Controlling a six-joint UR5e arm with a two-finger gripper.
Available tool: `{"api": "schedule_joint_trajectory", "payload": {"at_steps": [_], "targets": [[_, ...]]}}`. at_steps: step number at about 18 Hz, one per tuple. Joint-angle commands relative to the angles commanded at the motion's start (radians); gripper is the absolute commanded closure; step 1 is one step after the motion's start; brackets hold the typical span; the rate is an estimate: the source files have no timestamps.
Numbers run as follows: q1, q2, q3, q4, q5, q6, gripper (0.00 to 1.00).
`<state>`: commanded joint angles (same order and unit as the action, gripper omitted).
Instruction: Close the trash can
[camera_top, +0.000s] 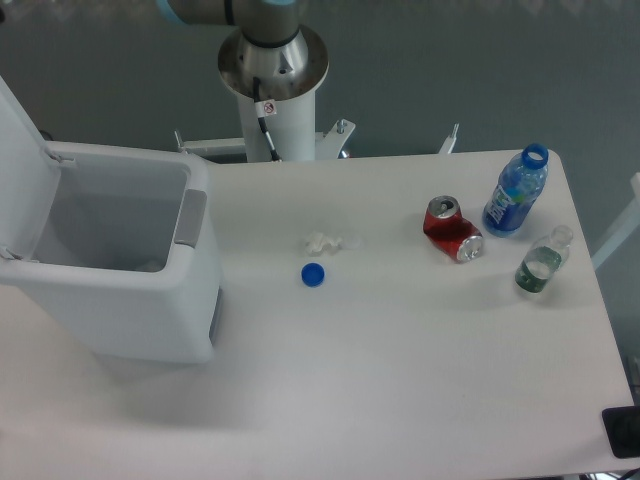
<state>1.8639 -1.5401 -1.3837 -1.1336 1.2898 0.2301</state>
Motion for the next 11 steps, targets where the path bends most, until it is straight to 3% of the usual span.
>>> {"api": "schedule_joint_trajectory", "payload": {"at_steps": [11], "targets": [[-0.101, -0.015, 0.000, -0.011, 0.186, -0.002, 0.95]]}}
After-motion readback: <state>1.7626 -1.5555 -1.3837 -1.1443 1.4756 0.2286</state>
